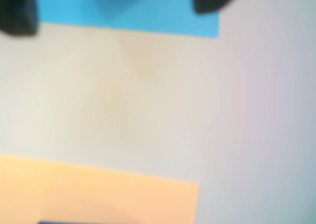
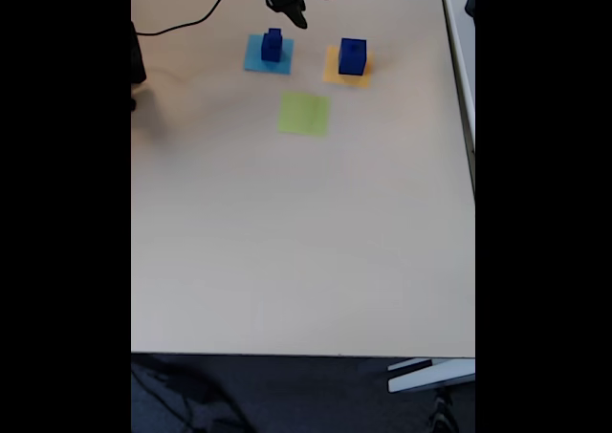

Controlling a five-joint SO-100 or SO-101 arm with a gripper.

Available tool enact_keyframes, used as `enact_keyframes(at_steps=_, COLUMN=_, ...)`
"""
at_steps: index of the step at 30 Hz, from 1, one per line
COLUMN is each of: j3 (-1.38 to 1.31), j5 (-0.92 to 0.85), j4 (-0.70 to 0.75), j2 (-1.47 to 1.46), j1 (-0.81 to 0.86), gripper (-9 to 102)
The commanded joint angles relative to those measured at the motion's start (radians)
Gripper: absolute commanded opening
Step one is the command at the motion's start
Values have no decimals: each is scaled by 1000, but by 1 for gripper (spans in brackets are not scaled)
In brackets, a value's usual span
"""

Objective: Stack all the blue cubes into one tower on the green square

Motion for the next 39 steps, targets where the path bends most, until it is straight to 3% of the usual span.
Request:
enact_keyframes(at_steps=1, j3=-132, j5=-54, j4=-2, j2=-14, j1=35, gripper=14)
enact_keyframes(at_steps=24, j3=-523, j5=-149, j4=-67, j2=-405, j1=74, gripper=13)
enact_keyframes(at_steps=39, j3=-595, j5=-150, j4=-150, j2=-528, j1=71, gripper=13)
